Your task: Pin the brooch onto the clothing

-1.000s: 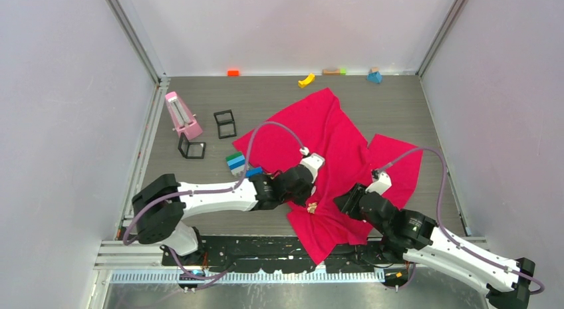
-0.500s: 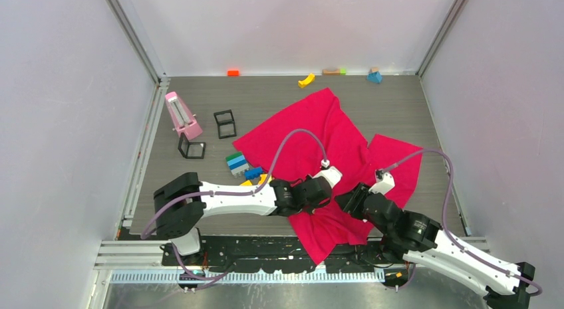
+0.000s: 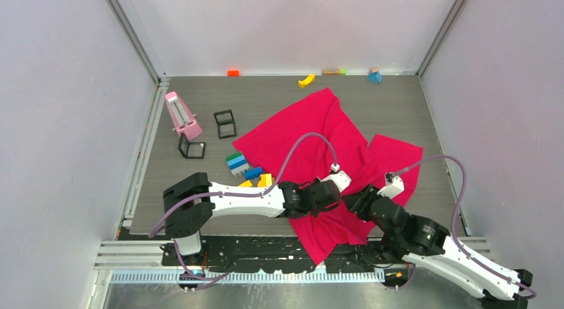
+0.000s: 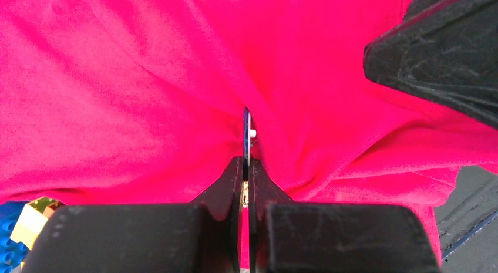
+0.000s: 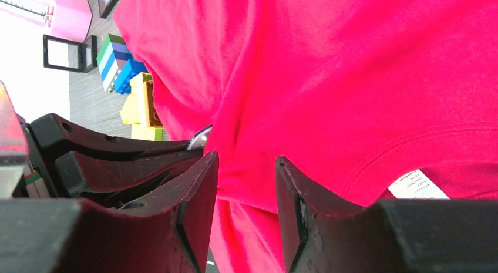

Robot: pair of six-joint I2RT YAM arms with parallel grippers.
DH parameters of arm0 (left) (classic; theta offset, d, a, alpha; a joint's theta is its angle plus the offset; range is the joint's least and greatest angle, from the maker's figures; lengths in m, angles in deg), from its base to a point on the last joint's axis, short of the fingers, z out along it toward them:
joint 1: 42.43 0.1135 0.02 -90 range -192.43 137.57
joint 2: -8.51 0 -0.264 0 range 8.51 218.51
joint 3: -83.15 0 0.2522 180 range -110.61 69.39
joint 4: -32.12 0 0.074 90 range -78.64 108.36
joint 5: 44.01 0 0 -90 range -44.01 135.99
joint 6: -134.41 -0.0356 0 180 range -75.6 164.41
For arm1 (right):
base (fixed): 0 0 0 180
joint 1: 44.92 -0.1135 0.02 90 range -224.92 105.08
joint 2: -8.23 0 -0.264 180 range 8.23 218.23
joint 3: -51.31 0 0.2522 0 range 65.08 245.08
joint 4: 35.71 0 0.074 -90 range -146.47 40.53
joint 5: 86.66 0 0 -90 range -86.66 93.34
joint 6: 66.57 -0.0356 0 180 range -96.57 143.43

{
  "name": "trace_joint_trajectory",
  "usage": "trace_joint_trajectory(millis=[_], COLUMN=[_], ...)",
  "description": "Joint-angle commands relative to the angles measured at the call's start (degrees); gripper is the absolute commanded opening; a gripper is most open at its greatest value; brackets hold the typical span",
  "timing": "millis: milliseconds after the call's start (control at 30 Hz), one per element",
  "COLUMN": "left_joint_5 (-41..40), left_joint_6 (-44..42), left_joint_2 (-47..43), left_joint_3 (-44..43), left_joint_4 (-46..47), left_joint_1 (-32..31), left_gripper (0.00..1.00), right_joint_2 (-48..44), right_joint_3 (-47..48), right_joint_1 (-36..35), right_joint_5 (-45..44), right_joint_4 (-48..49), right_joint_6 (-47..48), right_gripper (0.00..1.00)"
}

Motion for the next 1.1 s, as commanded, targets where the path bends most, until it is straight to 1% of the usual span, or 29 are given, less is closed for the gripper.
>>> trace_joint_trajectory(millis=[0, 100, 200, 600, 833, 1067], left_joint_5=[-0.71, -0.35, 2.11, 7.78, 9.40, 9.15], left_joint_6=[-2.23, -2.27, -2.13, -1.34, 0.67, 3.28], left_joint_2=[0.90, 0.51, -0.77, -4.11, -6.85, -8.92], left_joint_3=[-3.33, -3.62, -3.32, -2.85, -1.75, -0.42], left_joint_4=[-0.30, 0.02, 1.70, 6.87, 10.23, 11.96], left_joint_1=[-0.89, -1.03, -1.06, -1.09, -1.12, -1.06], left_gripper=[0.00, 0.00, 0.00, 0.00, 0.00, 0.00], right_joint_2=[-2.74, -4.44, -5.03, -4.86, -4.84, -5.05], right_joint_3=[0.81, 0.74, 0.50, 0.12, -0.15, -0.39], right_joint_1=[-0.36, -0.36, -0.36, -0.36, -0.36, -0.36], right_joint_5=[-4.20, -4.37, -4.38, -4.17, -4.17, -3.32], right_joint_4=[-2.57, -3.82, -4.44, -4.66, -4.75, -3.70], right_joint_6=[-2.04, -2.36, -2.71, -3.10, -3.47, -2.57], right_gripper=[0.46, 0.46, 0.46, 0.46, 0.46, 0.46])
